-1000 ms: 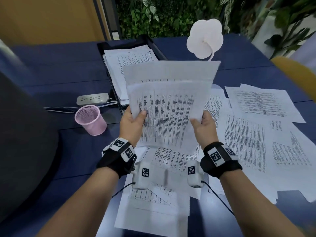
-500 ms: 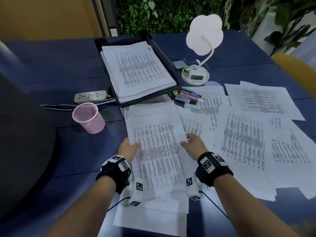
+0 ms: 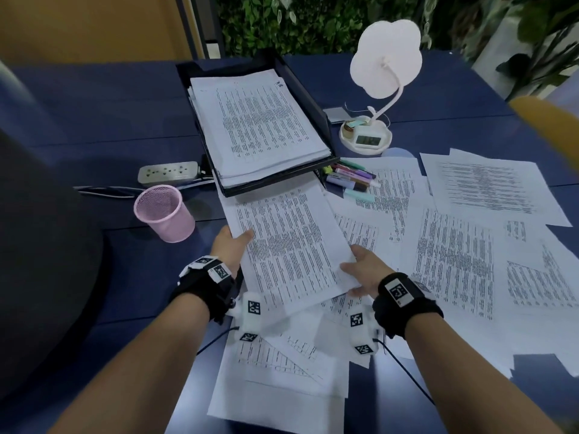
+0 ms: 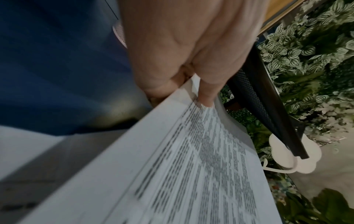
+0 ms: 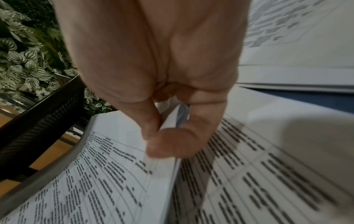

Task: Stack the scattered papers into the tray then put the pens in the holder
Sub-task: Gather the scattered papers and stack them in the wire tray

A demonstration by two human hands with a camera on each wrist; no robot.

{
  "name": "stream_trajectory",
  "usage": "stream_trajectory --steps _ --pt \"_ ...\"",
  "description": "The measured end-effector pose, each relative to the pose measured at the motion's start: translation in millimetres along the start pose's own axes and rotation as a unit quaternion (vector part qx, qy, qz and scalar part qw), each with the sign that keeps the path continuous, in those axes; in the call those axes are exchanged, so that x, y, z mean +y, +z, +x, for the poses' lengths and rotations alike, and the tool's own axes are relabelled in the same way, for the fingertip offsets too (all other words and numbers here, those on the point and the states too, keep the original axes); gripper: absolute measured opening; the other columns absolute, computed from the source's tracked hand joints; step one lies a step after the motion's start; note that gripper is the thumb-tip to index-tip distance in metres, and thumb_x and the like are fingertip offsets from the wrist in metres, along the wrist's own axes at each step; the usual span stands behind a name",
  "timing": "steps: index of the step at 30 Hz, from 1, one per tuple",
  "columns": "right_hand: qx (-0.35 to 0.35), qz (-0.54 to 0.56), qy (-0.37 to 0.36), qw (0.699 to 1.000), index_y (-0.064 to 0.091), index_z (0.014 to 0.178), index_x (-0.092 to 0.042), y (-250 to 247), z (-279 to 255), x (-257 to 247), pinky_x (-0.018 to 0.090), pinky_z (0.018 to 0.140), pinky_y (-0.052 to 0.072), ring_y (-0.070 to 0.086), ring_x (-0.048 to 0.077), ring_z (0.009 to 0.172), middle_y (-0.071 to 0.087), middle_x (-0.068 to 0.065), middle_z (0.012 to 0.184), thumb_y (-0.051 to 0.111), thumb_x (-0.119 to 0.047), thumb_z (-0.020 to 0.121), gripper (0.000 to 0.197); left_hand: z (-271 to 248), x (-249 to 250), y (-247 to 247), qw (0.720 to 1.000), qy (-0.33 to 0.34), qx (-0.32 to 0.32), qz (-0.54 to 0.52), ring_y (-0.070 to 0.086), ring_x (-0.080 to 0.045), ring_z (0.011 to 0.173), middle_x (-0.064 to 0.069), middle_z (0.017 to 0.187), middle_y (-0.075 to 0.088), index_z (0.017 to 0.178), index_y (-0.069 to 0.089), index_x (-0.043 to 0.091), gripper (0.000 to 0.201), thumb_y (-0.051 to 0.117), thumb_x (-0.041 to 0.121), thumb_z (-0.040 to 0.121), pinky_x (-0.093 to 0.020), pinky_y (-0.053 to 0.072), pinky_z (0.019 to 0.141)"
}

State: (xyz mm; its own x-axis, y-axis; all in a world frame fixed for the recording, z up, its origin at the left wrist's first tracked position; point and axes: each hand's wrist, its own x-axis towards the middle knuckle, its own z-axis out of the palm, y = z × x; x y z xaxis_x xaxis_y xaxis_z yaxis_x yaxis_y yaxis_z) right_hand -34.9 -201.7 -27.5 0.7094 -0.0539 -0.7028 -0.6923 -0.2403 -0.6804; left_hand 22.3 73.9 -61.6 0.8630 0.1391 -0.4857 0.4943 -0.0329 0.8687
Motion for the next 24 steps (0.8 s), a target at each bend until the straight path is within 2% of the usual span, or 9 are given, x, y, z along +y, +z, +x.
stream_trajectory --steps 5,7,9,12,14,16,19,21,24 --pt "0.011 0.018 -0.032 0.999 0.052 0.121 -0.021 -2 18 -26 0.028 0.052 0.048 0.056 0.029 0.094 0.057 0.008 0.117 0.049 -0.006 0.095 0.030 -13 5 2 0.999 -0.019 -0.028 0.007 0.064 -0.026 0.103 -0.007 0.118 0.065 0.123 0.052 0.010 0.037 0.064 0.012 0.087 -0.051 0.049 0.094" --pt "0.017 0.023 -0.046 0.999 0.053 0.120 -0.017 -3 27 -41 0.032 0.058 0.050 0.057 0.029 0.093 0.058 0.009 0.115 0.049 -0.007 0.096 0.026 -14 10 1 0.998 -0.035 -0.049 0.024 0.065 -0.028 0.097 -0.006 0.113 0.066 0.119 0.050 0.014 0.037 0.064 0.008 0.086 -0.050 0.054 0.084" --pt "0.021 0.025 -0.058 0.998 0.052 0.121 -0.014 -3 38 -58 0.038 0.066 0.053 0.058 0.031 0.094 0.058 0.012 0.116 0.050 -0.007 0.096 0.026 -12 15 -2 0.995 -0.055 -0.080 0.033 0.064 -0.026 0.092 -0.006 0.112 0.064 0.121 0.045 0.015 0.040 0.062 0.003 0.086 -0.040 0.056 0.064" --pt "0.032 0.026 -0.073 0.997 0.051 0.124 -0.011 -1 55 -82 0.033 0.057 0.048 0.058 0.025 0.081 0.059 0.013 0.114 0.050 -0.007 0.096 0.028 -1 23 -6 0.991 -0.066 -0.109 0.038 0.064 -0.023 0.095 -0.004 0.118 0.061 0.125 0.043 0.017 0.047 0.064 0.006 0.085 -0.031 0.055 0.057" --pt "0.040 0.033 -0.070 0.996 0.050 0.127 -0.008 0 67 -96 0.031 0.052 0.047 0.057 0.025 0.078 0.058 0.014 0.115 0.052 -0.010 0.096 0.031 9 30 -8 0.995 -0.048 -0.081 0.045 0.064 -0.021 0.083 -0.007 0.115 0.062 0.125 0.044 0.012 0.044 0.065 0.009 0.086 -0.025 0.052 0.051" --pt "0.043 0.049 -0.069 0.995 0.050 0.127 -0.004 4 79 -110 0.031 0.052 0.048 0.057 0.027 0.080 0.058 0.016 0.114 0.052 -0.008 0.096 0.032 21 38 -8 0.998 -0.032 -0.043 0.040 0.064 -0.021 0.073 -0.017 0.117 0.061 0.125 0.046 0.004 0.047 0.068 0.013 0.085 -0.022 0.050 0.046" --pt "0.043 0.061 -0.079 0.994 0.049 0.128 -0.002 11 101 -123 0.030 0.062 0.056 0.059 0.030 0.095 0.057 0.016 0.118 0.052 0.001 0.093 0.035 33 48 -8 0.999 0.002 0.034 0.037 0.066 -0.021 0.070 -0.021 0.112 0.063 0.116 0.051 -0.003 0.039 0.069 0.009 0.084 -0.026 0.057 0.049" --pt "0.061 0.072 -0.103 0.990 0.050 0.113 -0.003 16 113 -129 0.024 0.063 0.057 0.061 0.024 0.085 0.059 0.013 0.099 0.050 0.008 0.090 0.025 37 52 -7 0.998 0.012 0.054 0.014 0.064 -0.024 0.083 -0.017 0.108 0.062 0.109 0.052 0.000 0.031 0.068 0.003 0.083 -0.024 0.059 0.057" --pt "0.100 0.087 -0.104 0.986 0.051 0.087 -0.008 20 123 -137 0.020 0.050 0.053 0.056 0.020 0.068 0.053 0.007 0.077 0.050 0.012 0.088 0.020 36 57 -2 0.995 0.054 0.089 0.012 0.063 -0.025 0.085 -0.010 0.100 0.059 0.104 0.048 0.010 0.031 0.067 -0.002 0.082 -0.017 0.055 0.053"
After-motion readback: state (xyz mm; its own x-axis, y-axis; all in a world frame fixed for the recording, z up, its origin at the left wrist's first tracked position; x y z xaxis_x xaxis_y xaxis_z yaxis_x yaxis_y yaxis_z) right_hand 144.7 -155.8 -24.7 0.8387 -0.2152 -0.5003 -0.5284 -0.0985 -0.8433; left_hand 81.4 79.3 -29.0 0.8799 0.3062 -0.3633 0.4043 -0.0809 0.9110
